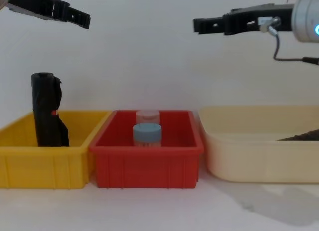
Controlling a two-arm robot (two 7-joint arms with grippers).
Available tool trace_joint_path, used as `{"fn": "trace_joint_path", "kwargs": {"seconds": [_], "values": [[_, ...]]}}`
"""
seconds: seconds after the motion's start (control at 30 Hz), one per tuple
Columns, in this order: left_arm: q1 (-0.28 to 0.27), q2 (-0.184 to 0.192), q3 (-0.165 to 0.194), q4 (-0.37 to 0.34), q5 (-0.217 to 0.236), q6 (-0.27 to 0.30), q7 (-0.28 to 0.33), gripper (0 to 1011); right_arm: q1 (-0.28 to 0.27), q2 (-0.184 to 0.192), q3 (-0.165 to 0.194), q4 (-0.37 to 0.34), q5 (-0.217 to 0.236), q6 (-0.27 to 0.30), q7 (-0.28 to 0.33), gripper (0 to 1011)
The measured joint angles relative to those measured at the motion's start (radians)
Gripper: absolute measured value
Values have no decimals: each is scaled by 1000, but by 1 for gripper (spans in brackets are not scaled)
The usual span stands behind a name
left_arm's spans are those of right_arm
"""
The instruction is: Pick up the garbage bag with the one hand and transfer it to the other hand.
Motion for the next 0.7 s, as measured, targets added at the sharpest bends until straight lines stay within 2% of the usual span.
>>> {"fn": "trace_joint_path", "kwargs": {"seconds": [0.27, 0.37, 0.7], "values": [[1, 0, -1, 0, 1, 1, 3, 1001, -4, -18, -57, 2, 12, 56, 36, 1001], [1, 0, -1, 0, 1, 1, 3, 1001, 2, -31, -92, 21, 13, 81, 50, 1001], [2, 0, -1, 0, 2, 2, 4, 1001, 35, -68, -159, 80, 10, 128, 73, 1001]]}}
